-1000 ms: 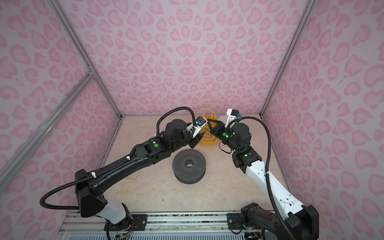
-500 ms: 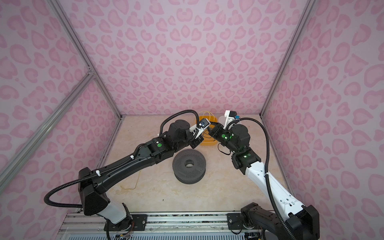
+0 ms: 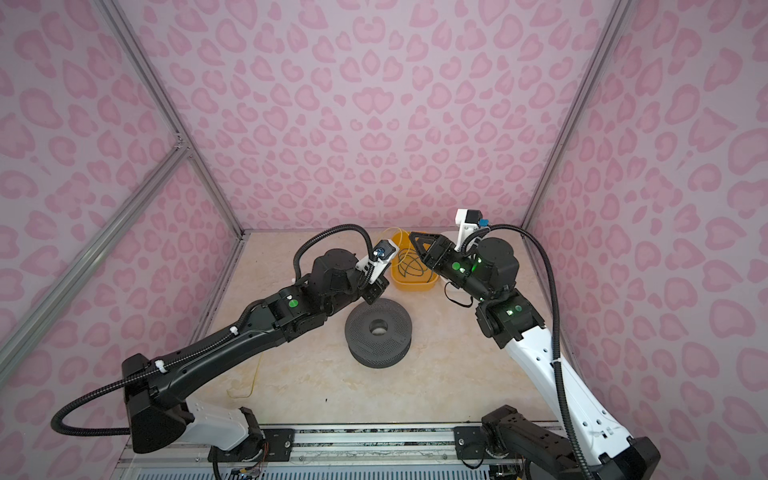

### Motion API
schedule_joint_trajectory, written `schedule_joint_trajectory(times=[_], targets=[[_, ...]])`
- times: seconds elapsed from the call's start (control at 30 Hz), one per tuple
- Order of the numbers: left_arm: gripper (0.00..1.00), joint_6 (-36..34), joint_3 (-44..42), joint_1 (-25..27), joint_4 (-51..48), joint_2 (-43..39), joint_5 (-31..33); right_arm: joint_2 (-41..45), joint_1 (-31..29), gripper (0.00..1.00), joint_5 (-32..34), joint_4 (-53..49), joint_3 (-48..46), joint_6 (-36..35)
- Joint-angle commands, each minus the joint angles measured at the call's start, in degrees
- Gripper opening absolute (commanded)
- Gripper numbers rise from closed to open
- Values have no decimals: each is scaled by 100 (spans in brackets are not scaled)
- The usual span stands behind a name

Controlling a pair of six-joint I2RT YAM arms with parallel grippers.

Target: Wrap the cables

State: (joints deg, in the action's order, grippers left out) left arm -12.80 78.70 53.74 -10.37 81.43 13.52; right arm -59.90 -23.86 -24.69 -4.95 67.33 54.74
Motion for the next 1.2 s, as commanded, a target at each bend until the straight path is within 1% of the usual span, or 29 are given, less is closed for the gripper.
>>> schedule_joint_trajectory(times=[0.0, 0.07, 0.13, 0.2, 0.3, 0.37, 0.43, 0.5, 0.63, 0.8, 0.9, 1.03, 1.07, 1.13, 1.17], targets=[[4, 510, -258, -18, 405, -316, -10, 223, 26, 48, -114, -1171, 173, -660], [4, 621, -420, -21, 472, -403, 19, 354, 62, 50, -61, -1436, 168, -932], [4, 687, -493, -21, 522, -443, 35, 479, 90, 54, 12, -1489, 34, -1245], [4, 738, -515, -30, 514, -423, 35, 586, 146, 57, 236, -1452, -202, -1449], [4, 897, -496, -86, 553, -337, -23, 576, 269, 58, 182, -1112, -577, -1546], [4, 1076, -478, -91, 554, -242, 24, 447, 283, 57, 126, -998, -708, -1712], [4, 1226, -492, -100, 596, -207, -63, 293, 291, 56, 32, -964, -754, -1835], [4, 1363, -519, -113, 636, -176, -159, 118, 294, 56, -106, -924, -767, -1897], [4, 1494, -532, -124, 725, -130, -336, -65, 279, 55, -437, -680, -700, -1771], [4, 1514, -358, -126, 618, -58, -470, -171, 229, 56, -350, -270, -774, -1530], [4, 1435, -353, -126, 563, -80, -568, -240, 79, 53, -202, -98, -774, -1422], [4, 1334, -396, -144, 537, -139, -638, -467, -174, 50, 80, -114, -665, -1390], [4, 1312, -394, -144, 518, -166, -677, -555, -221, 47, 125, -74, -636, -1363], [4, 1278, -457, -153, 538, -243, -719, -749, -296, 38, 155, -80, -551, -1266], [4, 1271, -510, -161, 554, -298, -706, -834, -340, 32, 148, -81, -484, -1271]])
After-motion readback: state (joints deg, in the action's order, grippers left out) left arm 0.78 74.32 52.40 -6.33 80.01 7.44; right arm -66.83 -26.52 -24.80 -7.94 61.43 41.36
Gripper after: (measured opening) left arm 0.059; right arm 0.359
